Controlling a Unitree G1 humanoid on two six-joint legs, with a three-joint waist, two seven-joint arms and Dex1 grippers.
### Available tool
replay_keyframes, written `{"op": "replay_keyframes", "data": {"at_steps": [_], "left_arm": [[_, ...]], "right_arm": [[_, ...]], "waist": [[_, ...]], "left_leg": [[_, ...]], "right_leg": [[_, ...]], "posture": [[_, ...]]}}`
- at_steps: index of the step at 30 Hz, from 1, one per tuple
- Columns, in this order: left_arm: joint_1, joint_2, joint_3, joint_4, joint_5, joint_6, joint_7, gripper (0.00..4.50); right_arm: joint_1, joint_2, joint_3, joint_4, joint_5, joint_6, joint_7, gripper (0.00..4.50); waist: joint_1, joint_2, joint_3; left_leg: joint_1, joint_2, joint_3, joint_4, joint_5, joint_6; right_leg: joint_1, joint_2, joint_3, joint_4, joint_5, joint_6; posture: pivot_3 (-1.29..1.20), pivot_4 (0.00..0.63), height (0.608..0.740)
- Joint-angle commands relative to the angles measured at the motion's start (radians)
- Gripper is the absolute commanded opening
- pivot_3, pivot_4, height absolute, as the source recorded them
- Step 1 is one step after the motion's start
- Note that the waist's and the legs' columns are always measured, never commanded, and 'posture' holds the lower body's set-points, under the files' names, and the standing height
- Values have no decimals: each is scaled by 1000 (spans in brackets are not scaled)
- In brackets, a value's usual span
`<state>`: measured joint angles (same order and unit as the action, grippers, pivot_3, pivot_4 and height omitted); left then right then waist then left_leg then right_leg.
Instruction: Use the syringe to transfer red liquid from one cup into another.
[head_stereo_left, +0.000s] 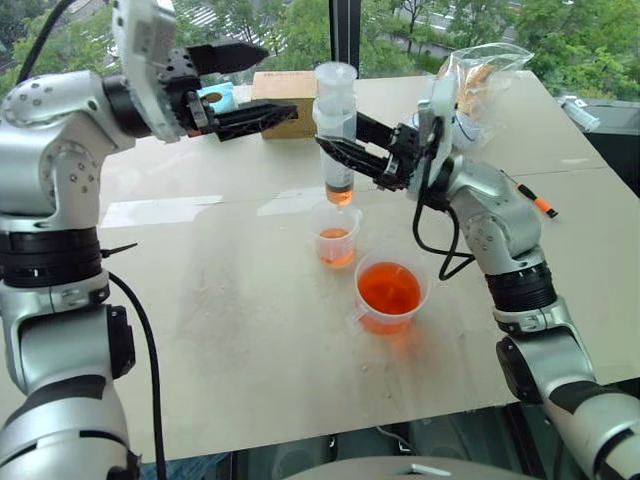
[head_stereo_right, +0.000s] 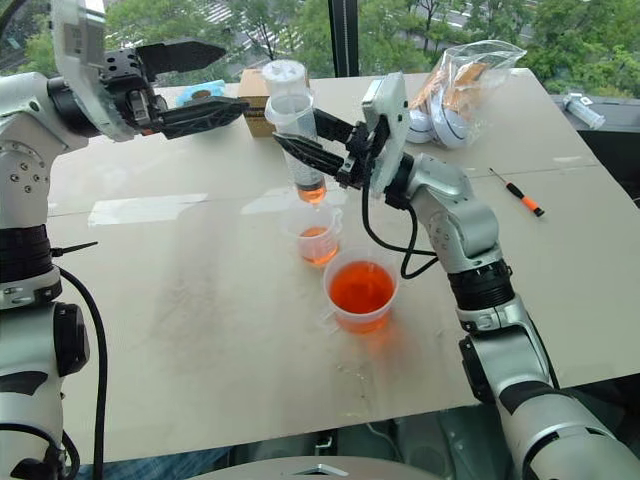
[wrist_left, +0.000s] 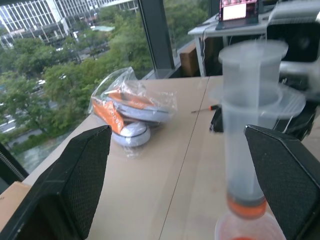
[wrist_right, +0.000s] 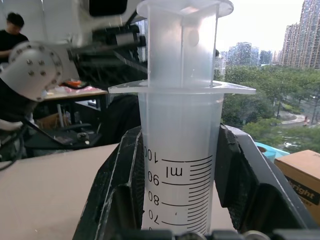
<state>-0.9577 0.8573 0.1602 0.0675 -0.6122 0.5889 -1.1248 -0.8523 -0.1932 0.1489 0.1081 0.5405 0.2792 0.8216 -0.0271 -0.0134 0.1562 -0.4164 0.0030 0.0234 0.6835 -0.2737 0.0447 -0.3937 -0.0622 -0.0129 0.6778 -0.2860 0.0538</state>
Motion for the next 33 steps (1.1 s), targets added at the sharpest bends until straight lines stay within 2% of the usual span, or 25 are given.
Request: {"op": "replay_keyframes", "data": {"at_steps": [1,14,15,16,19,21,28,33], "left_arm": [[-16,-14,53,-63,-69,36,22,4294],[-13,-135,-59,-76,-58,44,17,4294],[-13,-137,-61,-73,-56,40,15,3823],[-15,-139,-63,-68,-54,37,14,3597],[-21,-141,-67,-54,-51,36,4,2172],[-21,-139,-70,-55,-51,40,-2,1449],[-10,-132,-87,-58,-24,33,-19,1432],[39,-104,-156,-62,58,-7,-55,1432]], "right_arm": [[-25,19,-1,11,-46,-64,31,1439],[-34,58,-10,43,-109,-85,65,1439],[-33,60,-12,41,-111,-85,65,1439],[-33,61,-14,40,-113,-84,65,1439],[-34,62,-17,37,-115,-82,65,1439],[-33,63,-18,32,-116,-80,65,1439],[-33,70,-20,26,-121,-81,66,1439],[-45,86,-30,9,-107,-66,61,1439]], "waist": [[-4,0,0],[-16,0,0],[-16,0,0],[-17,0,0],[-16,0,0],[-16,0,0],[-16,0,0],[-16,0,0]], "left_leg": [[0,0,0,0,0,0],[0,0,0,0,0,0],[0,0,0,0,0,0],[0,0,0,0,0,0],[0,0,0,0,0,0],[0,0,0,0,0,0],[0,0,0,0,0,0],[0,0,0,0,0,0]], "right_leg": [[0,0,0,0,0,0],[0,0,0,0,0,0],[0,0,0,0,0,0],[0,0,0,0,0,0],[0,0,0,0,0,0],[0,0,0,0,0,0],[0,0,0,0,0,0],[0,0,0,0,0,0]], "posture": [[0,150,740],[0,150,740],[0,150,740],[0,150,740],[0,150,740],[0,150,740],[0,150,740],[0,150,740]]}}
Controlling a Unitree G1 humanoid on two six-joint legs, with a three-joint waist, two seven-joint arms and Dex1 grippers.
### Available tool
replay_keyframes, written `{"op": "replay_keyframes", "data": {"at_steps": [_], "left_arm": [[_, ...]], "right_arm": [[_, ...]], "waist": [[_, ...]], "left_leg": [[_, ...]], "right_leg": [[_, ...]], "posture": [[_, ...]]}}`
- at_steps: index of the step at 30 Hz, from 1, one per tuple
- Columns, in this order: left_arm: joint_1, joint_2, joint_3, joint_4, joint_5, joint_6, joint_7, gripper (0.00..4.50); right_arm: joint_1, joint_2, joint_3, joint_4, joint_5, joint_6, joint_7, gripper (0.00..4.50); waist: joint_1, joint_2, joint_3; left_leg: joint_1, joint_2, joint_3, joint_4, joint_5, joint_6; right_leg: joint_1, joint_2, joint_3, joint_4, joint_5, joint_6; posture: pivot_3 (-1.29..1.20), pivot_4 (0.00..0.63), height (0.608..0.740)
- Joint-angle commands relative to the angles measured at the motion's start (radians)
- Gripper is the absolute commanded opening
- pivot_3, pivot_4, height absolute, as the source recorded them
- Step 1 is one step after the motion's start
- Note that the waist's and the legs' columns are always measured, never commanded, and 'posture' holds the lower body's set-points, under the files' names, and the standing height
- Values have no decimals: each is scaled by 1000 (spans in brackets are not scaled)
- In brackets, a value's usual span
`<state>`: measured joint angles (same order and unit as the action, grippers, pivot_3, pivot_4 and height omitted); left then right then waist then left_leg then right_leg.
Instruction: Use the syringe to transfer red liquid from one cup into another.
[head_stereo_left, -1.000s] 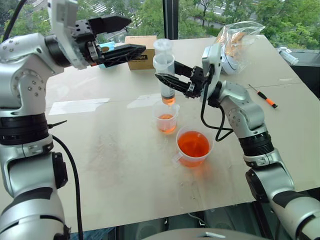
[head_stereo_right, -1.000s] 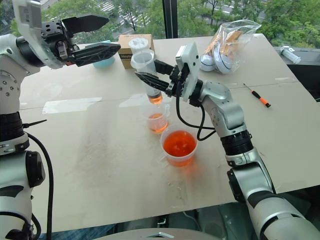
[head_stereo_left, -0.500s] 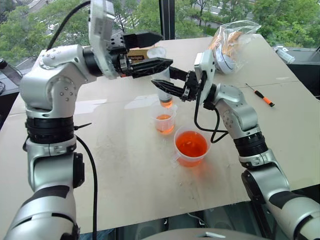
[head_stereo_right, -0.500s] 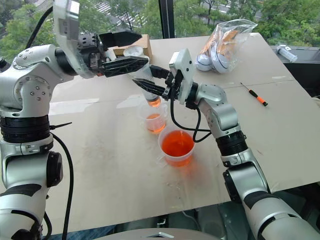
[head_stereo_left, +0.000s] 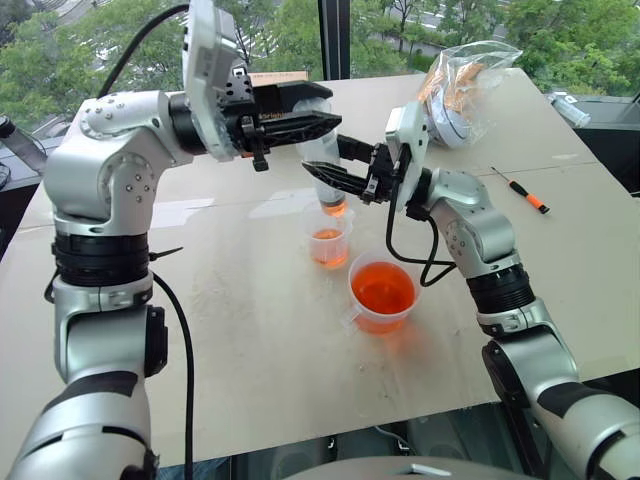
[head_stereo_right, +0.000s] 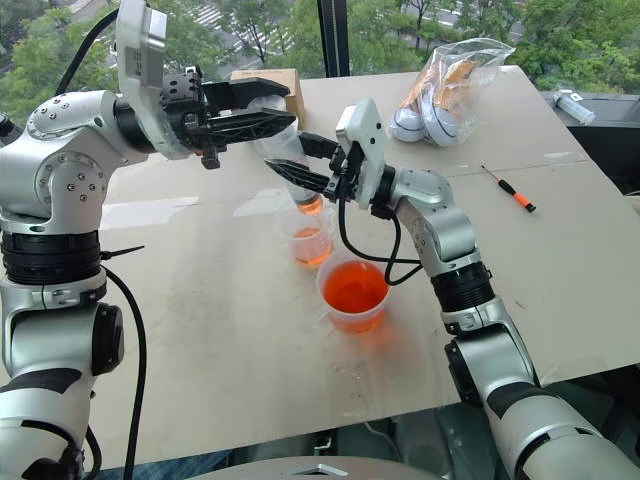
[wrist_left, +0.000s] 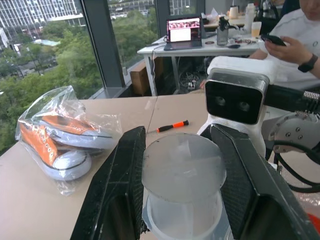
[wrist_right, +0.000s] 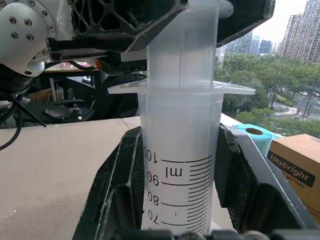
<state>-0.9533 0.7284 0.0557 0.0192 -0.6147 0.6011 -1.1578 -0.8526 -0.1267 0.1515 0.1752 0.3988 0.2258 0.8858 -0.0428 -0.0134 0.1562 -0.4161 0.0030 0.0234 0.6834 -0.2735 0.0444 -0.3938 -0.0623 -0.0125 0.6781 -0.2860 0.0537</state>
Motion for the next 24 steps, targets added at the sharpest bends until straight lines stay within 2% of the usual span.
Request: {"op": "replay_keyframes", "data": {"at_steps": [1,6,24], "left_arm": [[40,27,-61,-10,71,-15,-17,1432],[66,31,-106,-6,120,-40,-21,1432],[65,15,-121,5,147,-57,-6,1432]], "right_arm": [[-49,22,-36,-61,37,-10,-5,1439],[-67,40,-58,-88,62,26,-25,1439],[-115,21,-104,-158,116,123,-57,1439]], "waist": [[0,0,0],[1,0,0],[1,0,0]], "left_leg": [[0,0,0,0,0,0],[0,0,0,0,0,0],[0,0,0,0,0,0]], "right_leg": [[0,0,0,0,0,0],[0,0,0,0,0,0],[0,0,0,0,0,0]], "posture": [[0,150,740],[0,150,740],[0,150,740]]}}
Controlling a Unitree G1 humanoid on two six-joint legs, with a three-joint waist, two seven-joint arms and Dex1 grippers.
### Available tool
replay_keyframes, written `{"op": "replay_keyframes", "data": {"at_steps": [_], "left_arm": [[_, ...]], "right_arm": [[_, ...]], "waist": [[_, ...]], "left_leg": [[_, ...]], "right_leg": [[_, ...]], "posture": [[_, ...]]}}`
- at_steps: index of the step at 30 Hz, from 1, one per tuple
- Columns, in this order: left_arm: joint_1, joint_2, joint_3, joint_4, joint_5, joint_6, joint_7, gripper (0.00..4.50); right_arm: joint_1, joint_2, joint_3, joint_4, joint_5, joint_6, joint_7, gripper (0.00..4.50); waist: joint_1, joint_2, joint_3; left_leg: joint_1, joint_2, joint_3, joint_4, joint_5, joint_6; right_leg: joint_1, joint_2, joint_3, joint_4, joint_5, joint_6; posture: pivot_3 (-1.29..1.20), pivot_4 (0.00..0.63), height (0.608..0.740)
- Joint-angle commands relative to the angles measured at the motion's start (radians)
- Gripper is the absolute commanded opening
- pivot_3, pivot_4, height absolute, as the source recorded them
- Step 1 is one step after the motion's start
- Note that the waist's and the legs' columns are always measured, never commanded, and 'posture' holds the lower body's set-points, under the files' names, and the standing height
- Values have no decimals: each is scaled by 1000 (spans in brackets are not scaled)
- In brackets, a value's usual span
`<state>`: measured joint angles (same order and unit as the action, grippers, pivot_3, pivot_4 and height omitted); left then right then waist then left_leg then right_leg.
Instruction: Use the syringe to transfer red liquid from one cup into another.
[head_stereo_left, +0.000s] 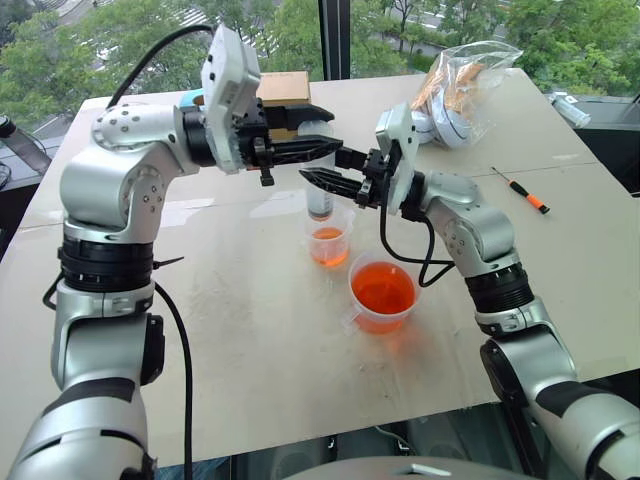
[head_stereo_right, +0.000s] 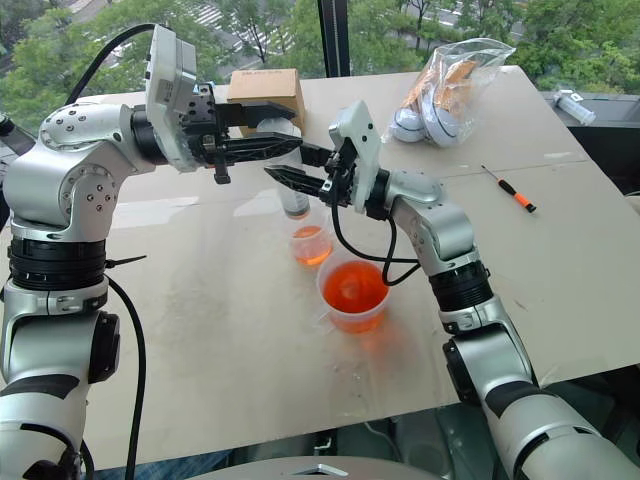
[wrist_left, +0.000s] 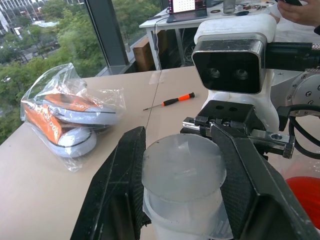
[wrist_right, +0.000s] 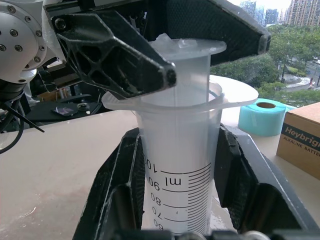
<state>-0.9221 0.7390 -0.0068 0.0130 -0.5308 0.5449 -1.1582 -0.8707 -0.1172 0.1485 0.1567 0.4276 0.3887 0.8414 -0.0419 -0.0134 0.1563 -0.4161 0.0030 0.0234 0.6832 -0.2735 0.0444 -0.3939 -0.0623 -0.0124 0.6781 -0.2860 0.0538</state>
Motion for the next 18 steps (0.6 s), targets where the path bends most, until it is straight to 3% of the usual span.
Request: {"op": "replay_keyframes", "data": {"at_steps": [1,7,8,11,18], "left_arm": [[33,3,-57,12,63,-5,-5,1432],[-2,-18,-9,5,-7,27,-17,1432],[-2,-18,-6,4,-11,29,-20,2464],[-9,-31,16,12,-14,20,-2,3701],[-33,-64,74,10,-82,46,9,3701]], "right_arm": [[-97,11,-101,-138,87,-39,-12,1439],[-73,4,-86,-137,76,-43,-5,1439],[-72,3,-86,-137,75,-43,-5,1439],[-72,0,-87,-132,74,-44,-6,1439],[-68,-5,-86,-128,70,-40,-2,1439]], "waist": [[0,0,0],[0,0,0],[0,0,0],[0,0,0],[0,0,0]], "left_leg": [[0,0,0,0,0,0],[0,0,0,0,0,0],[0,0,0,0,0,0],[0,0,0,0,0,0],[0,0,0,0,0,0]], "right_leg": [[0,0,0,0,0,0],[0,0,0,0,0,0],[0,0,0,0,0,0],[0,0,0,0,0,0],[0,0,0,0,0,0]], "posture": [[0,150,740],[0,150,740],[0,150,740],[0,150,740],[0,150,740]]}}
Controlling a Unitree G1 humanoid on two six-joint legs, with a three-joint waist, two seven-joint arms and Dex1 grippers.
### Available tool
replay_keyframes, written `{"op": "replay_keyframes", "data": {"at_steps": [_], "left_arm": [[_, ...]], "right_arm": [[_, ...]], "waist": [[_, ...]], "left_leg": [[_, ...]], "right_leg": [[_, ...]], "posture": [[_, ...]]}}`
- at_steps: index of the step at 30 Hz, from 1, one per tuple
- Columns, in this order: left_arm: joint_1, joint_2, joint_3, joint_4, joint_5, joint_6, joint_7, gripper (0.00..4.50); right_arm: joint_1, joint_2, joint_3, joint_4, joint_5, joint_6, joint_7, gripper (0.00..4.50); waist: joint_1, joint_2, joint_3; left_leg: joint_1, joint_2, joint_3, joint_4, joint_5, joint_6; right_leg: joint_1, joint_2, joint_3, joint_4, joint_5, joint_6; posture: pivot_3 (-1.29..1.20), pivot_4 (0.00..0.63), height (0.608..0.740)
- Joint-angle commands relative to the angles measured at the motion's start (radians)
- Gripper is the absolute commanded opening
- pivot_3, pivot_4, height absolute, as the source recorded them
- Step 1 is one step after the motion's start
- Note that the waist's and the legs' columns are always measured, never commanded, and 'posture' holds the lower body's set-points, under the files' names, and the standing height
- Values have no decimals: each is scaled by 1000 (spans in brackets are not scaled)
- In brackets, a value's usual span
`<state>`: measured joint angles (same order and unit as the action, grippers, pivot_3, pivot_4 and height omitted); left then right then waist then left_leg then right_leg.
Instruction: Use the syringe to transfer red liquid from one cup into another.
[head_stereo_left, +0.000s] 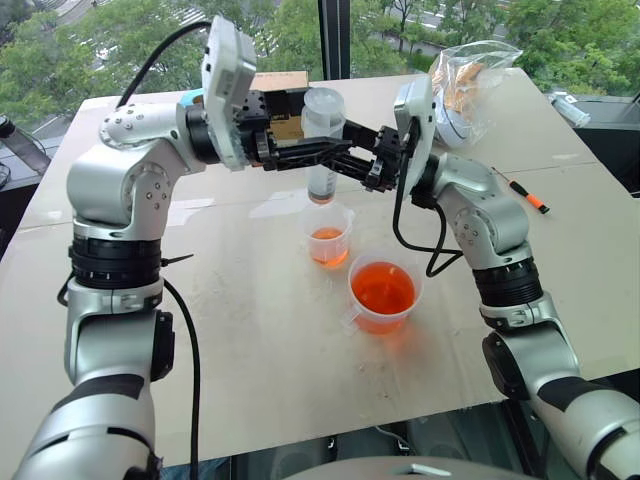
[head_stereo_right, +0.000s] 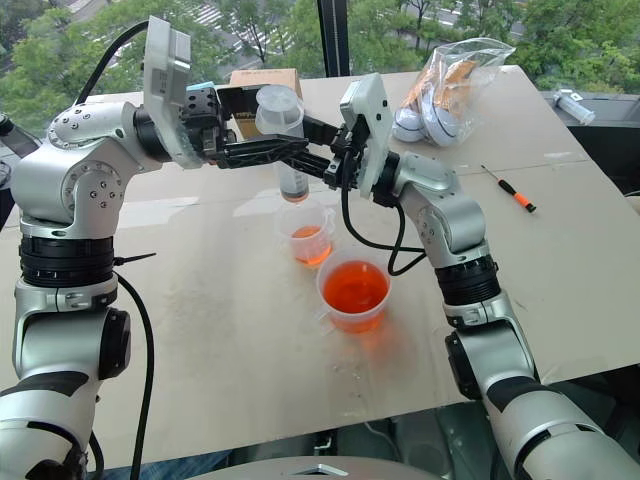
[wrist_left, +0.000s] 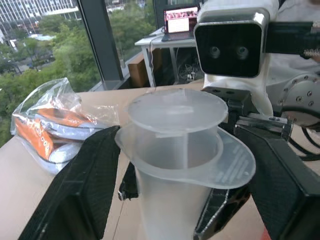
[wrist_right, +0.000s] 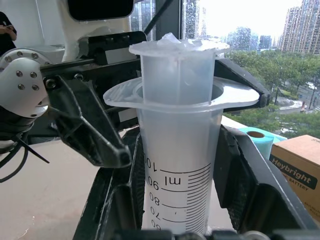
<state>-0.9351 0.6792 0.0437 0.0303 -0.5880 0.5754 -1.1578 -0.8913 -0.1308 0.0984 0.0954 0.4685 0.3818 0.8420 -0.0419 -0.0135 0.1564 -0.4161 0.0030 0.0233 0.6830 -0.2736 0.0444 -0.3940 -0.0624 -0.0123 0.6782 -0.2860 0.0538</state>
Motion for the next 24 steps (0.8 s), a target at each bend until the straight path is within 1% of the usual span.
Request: {"op": "replay_keyframes", "data": {"at_steps": [1,9,16,20,24], "left_arm": [[-27,-6,32,-4,-32,21,10,3701],[-63,2,106,17,-107,51,4,3701],[-115,-18,159,31,-175,76,37,3701],[-132,-29,169,23,-204,97,53,3701],[-134,-28,158,30,-194,99,63,3701]], "right_arm": [[-46,8,-35,-67,29,-32,-2,1439],[-35,5,-26,-69,27,-18,2,1439],[-26,-4,-5,-67,20,8,11,1439],[-18,-13,6,-69,13,20,12,1439],[-12,-17,10,-76,13,28,12,1439]], "waist": [[0,0,0],[0,0,0],[0,0,0],[0,0,0],[-1,0,0]], "left_leg": [[0,0,0,0,0,0],[0,0,0,0,0,0],[0,0,0,0,0,0],[0,0,0,0,0,0],[0,0,0,0,0,0]], "right_leg": [[0,0,0,0,0,0],[0,0,0,0,0,0],[0,0,0,0,0,0],[0,0,0,0,0,0],[0,0,0,0,0,0]], "posture": [[0,150,740],[0,150,740],[0,150,740],[0,150,740],[0,150,740]]}}
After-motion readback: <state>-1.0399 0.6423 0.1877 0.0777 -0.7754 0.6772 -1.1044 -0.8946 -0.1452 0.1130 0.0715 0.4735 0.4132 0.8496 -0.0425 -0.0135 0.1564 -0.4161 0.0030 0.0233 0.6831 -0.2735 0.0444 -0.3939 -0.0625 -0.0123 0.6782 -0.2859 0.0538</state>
